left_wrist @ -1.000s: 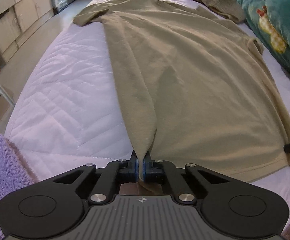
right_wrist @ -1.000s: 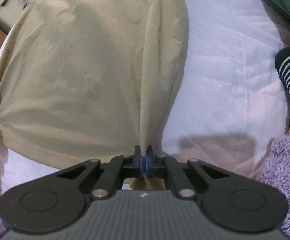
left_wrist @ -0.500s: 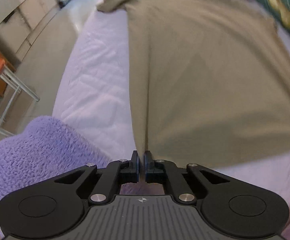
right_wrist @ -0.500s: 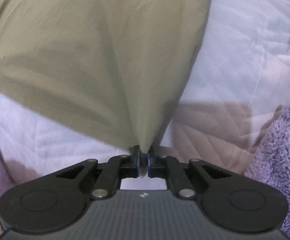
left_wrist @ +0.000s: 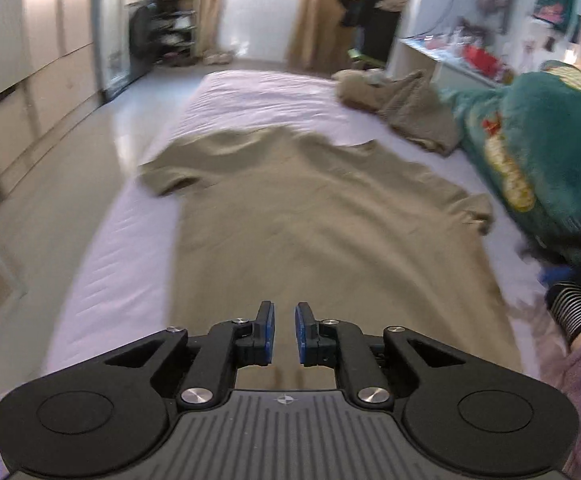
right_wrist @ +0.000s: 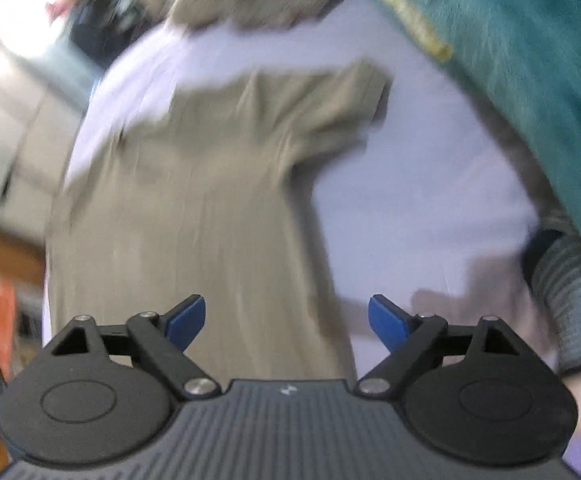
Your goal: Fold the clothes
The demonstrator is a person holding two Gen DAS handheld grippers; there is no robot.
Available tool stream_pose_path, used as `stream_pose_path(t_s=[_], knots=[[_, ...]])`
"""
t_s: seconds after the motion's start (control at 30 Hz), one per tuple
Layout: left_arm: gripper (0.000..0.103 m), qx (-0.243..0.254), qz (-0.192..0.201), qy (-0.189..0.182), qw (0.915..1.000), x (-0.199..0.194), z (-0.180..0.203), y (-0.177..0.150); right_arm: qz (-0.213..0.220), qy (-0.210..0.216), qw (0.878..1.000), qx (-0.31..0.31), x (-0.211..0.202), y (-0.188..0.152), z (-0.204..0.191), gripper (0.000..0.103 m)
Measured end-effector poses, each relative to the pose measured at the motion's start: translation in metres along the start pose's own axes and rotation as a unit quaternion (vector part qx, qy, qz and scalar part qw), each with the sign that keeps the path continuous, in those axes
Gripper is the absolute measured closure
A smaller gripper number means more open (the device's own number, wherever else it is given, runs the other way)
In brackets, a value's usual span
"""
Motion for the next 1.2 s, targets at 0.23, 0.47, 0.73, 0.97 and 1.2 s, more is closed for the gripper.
stream_pose_path(t_s=[0.23, 0.47, 0.73, 0.97, 1.2], knots=[[0.081, 0.036, -0.101, 0.0, 0.9942, 0.095, 0.014, -0.072, 0.042, 0.021, 0.989, 0.143, 0.063, 0.018, 0.007, 0.011], [0.076, 0.053, -0.079, -0.024, 0.9951, 0.107, 0.011, -0.082, 0.123, -0.02, 0.989, 0.082, 0.071, 0.052, 0.012, 0.053], [0.071, 0.09, -0.069, -0.023, 0.9933, 0.105, 0.014, -0.085, 0.103, -0.289, 0.932, -0.192, 0.071, 0.064, -0.001, 0.069], [0.06, 0.095, -0.066, -0.038, 0.9925, 0.105, 0.014, -0.084, 0.203, -0.171, 0.956, -0.125, 0.006, 0.107, -0.031, 0.021], [0.056, 0.062, -0.074, -0.019, 0.9951, 0.111, 0.01, -0.058, 0.152, -0.119, 0.973, -0.128, 0.079, 0.153, -0.084, 0.018]])
Point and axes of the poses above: each gripper's, at about its wrist camera, not at the fingertips, and x roughly the way its jaws point, z to its right, y to its top, the point moved 10 cm from there along x, roughly the way its jaws point, and after that the axes turned 8 degrees about -y, right-handed, at the moved point
